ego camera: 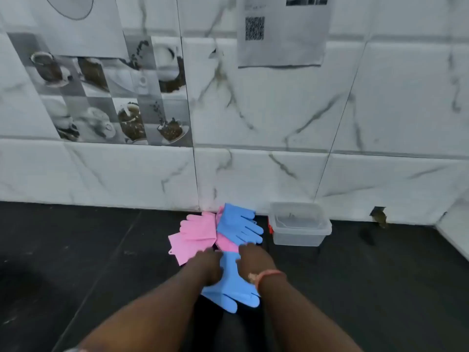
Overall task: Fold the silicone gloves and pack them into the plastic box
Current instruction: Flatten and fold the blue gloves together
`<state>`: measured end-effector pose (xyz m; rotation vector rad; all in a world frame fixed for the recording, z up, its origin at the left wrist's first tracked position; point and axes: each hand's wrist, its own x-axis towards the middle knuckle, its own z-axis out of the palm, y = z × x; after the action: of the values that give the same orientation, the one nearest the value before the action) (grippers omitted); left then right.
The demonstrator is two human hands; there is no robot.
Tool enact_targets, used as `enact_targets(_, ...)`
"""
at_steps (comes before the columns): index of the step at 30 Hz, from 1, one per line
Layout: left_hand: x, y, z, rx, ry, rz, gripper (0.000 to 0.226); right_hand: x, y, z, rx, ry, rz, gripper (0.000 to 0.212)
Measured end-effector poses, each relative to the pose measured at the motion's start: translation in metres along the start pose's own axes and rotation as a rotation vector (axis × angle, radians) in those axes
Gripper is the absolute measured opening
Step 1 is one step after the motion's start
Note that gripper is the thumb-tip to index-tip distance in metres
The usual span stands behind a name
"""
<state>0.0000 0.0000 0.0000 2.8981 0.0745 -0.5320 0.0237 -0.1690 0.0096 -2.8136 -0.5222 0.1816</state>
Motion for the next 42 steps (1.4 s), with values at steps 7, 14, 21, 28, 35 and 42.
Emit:
enact_targets(7, -0.018, -0.02, 0.061, -0.131, -0.088, -0.013, 0.092, -0.024, 0.018, 0.073, 0.131, -0.2, 0.096, 0.077)
enact_targets(14, -0.046, -0.008, 0.066, -0.334, 0.301, -0.058, 0.025, -0.048, 0.034, 0.069, 0.364, -0.214, 0.01, 0.089)
enact_targets(21, -0.079, 0.034, 0.055, -1.631, 0.395, -0.274, 0.042, -0.088, 0.022, 0.032, 1.016, 0.35, 0.16, 0.002)
enact_targets(28, -0.112, 0.039, 0.029, -2.476, -0.342, -0.05, 0.072, -0.114, 0.031, 0.007, 1.256, -0.049, 0.046, 0.049)
enact_targets(35, -0.12, 0.021, 0.065, -2.121, -0.411, -0.412, 0.052, -0.14, 0.014, 0.057, 1.209, -0.359, 0.445, 0.047)
enact_targets(42, -0.106, 0.001, 0.06, -2.113, -0.209, -0.36, 0.042, -0.133, 0.005, 0.033, 1.24, -0.146, 0.352, 0.028)
